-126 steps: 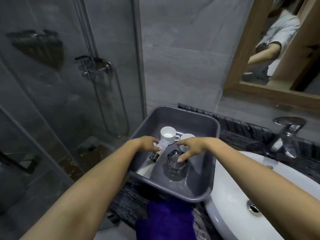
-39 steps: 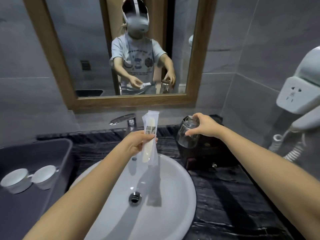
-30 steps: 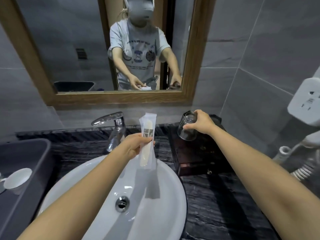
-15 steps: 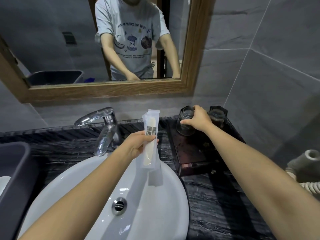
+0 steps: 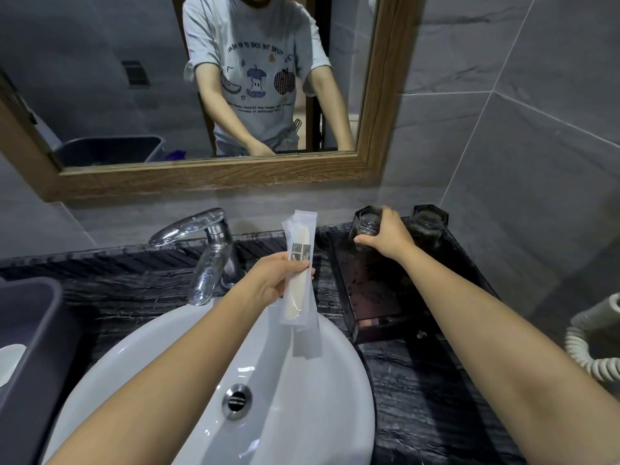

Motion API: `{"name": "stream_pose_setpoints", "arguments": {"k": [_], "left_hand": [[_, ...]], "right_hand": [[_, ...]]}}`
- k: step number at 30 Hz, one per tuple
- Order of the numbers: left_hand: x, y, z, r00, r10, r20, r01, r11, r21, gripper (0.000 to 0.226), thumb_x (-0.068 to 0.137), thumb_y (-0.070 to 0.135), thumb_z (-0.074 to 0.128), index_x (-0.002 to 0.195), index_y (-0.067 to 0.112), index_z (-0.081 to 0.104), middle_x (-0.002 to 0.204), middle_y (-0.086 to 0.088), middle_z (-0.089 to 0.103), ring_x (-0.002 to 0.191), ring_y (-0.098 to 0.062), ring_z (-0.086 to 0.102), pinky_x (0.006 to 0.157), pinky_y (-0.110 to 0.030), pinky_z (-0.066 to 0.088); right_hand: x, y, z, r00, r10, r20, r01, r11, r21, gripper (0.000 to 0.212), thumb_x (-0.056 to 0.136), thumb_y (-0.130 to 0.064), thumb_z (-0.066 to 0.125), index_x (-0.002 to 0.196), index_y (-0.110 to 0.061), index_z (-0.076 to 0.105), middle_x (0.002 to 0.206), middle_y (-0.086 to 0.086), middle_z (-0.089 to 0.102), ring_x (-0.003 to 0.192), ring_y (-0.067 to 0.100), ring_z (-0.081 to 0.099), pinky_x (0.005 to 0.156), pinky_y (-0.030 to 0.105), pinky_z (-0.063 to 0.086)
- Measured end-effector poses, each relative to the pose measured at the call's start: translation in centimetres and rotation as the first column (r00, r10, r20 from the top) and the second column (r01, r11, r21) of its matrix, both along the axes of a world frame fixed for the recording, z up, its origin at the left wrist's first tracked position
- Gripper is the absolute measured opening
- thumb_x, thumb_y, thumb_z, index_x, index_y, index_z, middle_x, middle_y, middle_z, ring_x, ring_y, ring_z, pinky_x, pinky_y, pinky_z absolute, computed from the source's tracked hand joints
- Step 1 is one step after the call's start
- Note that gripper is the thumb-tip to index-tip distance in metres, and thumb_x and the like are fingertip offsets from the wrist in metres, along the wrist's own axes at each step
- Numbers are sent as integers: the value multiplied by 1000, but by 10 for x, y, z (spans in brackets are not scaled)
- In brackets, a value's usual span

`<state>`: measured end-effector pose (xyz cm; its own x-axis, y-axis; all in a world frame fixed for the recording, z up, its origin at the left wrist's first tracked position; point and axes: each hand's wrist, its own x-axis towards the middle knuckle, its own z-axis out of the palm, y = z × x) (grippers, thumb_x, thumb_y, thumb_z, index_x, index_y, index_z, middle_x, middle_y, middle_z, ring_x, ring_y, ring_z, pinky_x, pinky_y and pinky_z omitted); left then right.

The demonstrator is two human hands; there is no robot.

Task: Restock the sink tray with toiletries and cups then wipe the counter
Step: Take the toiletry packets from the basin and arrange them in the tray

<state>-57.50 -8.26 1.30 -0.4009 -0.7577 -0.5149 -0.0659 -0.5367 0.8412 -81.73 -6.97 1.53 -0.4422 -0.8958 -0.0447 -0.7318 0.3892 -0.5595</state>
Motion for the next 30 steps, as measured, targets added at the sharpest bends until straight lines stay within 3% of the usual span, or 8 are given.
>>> {"name": "stream_pose_setpoints", "arguments": {"k": [12, 16, 19, 21, 24, 27, 30], "left_hand": [[4, 8, 1, 1000, 15, -1, -15, 1000, 21, 31, 80, 0, 65, 110, 2, 61, 87, -12, 71, 76, -18, 70, 61, -30, 56], [4, 11, 4, 1000, 10, -5, -9, 1000, 21, 32, 80, 0, 66, 111, 2, 60, 88, -12, 71, 76, -19, 69, 63, -32, 56], [1, 16, 9, 1000, 4, -31, -3, 1000, 24, 28, 82, 8, 65, 110, 5, 61, 84, -11, 72, 68, -17, 70, 60, -31, 56], [-2, 19, 13, 996, 33, -81, -30, 998, 49, 23, 84, 16, 63, 105, 7, 63, 86, -11, 71, 64, -17, 71, 52, -29, 56], [-9, 24, 22, 986, 85, -141, -74, 994, 77, 18, 89, 19, 56, 101, 8, 63, 90, -9, 69, 73, -19, 68, 60, -33, 58], [-19, 32, 32, 989, 54, -139, -53, 999, 9, 13, 90, 11, 52, 87, 9, 65, 80, -6, 66, 69, -16, 63, 66, -31, 54], [-26, 41, 42, 988, 12, -156, -18, 999, -36, 12, 90, 8, 53, 89, 10, 65, 75, -2, 66, 56, -9, 65, 53, -24, 56]], "right_hand": [[0, 8, 4, 1000, 16, 17, -16, 999, 34, 108, 73, -38, 78, 149, -8, 8, 156, 15, 16, 141, 34, 26, 109, 46, 32], [5, 17, 16, 999, 37, -40, -37, 999, 10, 106, 74, -40, 76, 150, -12, 7, 158, 12, 10, 144, 32, 18, 113, 47, 28], [20, 31, 30, 990, 52, -129, -65, 993, -99, 91, 80, -38, 71, 148, -10, 17, 156, 10, 17, 143, 29, 21, 114, 43, 27], [35, 43, 36, 985, 54, -164, -86, 977, -195, 65, 84, -36, 66, 137, -7, 41, 143, 12, 41, 131, 28, 41, 106, 39, 37], [61, 63, 37, 994, 101, -51, -109, 974, -196, 36, 85, -38, 62, 107, -9, 66, 110, 8, 67, 100, 21, 61, 86, 31, 48], [81, 77, 38, 982, 116, 152, -92, 983, -158, 28, 85, -41, 62, 91, -14, 71, 93, 1, 70, 85, 12, 60, 77, 27, 48], [88, 82, 44, 949, 58, 310, -5, 985, -170, 29, 84, -37, 65, 90, -9, 71, 84, 2, 67, 80, 15, 60, 81, 37, 54]]}}
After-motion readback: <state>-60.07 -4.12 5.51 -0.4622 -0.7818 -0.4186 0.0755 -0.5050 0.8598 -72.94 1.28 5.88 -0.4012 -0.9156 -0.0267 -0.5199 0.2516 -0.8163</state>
